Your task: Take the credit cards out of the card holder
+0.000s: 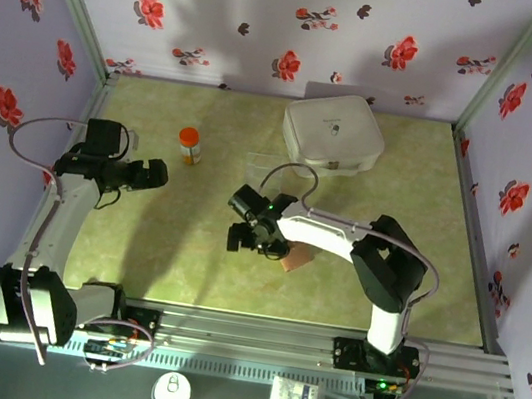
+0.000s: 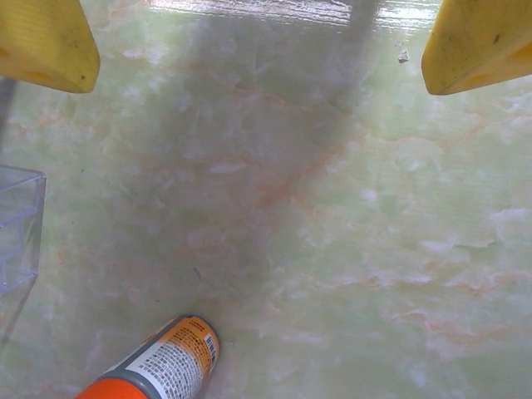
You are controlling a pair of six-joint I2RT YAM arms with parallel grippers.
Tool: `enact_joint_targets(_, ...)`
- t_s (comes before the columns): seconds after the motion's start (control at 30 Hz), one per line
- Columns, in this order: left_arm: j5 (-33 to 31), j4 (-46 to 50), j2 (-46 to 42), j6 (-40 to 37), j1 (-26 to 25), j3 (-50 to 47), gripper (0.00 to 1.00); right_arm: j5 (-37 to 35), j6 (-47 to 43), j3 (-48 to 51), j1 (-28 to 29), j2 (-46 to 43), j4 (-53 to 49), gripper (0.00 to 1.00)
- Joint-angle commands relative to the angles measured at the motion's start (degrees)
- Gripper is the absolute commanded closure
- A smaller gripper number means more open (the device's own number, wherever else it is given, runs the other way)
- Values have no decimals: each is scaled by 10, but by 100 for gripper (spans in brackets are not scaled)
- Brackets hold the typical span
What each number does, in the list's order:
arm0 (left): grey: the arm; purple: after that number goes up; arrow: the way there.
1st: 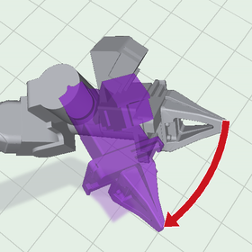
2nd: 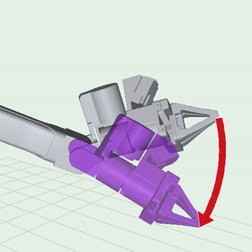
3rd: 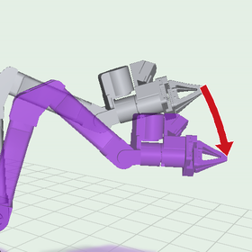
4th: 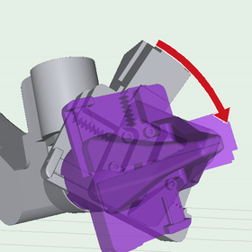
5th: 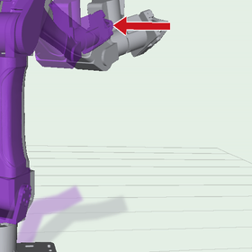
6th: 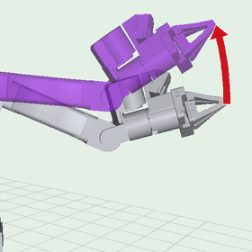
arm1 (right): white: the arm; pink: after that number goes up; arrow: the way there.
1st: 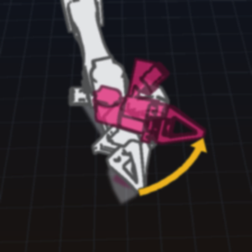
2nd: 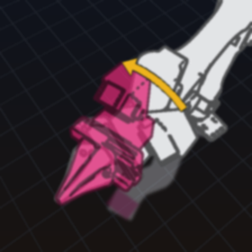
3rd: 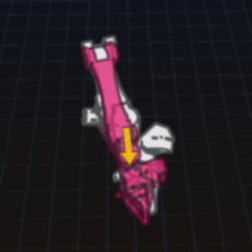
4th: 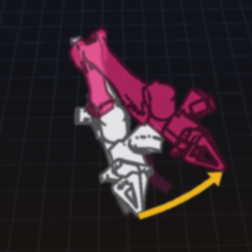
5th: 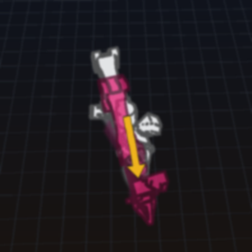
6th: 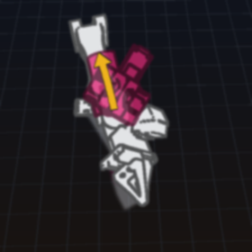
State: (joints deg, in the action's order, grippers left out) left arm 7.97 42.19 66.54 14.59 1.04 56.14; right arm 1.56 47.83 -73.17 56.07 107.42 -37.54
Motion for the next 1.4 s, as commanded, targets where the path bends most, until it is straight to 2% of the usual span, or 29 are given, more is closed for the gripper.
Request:
enact_joint_targets(0.0,-6,15,5,-11,4,-2,0,-6,-47,-21,-23,10,-28,5)
enact_joint_targets(0.3,-12,19,13,-12,4,0,0,-25,-102,-33,-77,-16,-73,5)
enact_joint_targets(0.6,-12,18,19,-13,4,1,0,-36,-124,28,-121,-70,-88,4)
enact_joint_targets(1.1,-15,23,20,-14,5,2,0,-3,-123,113,-127,-75,-38,5)
enact_joint_targets(1.37,-16,25,19,-14,5,2,0,0,-127,119,-127,-67,-31,13)
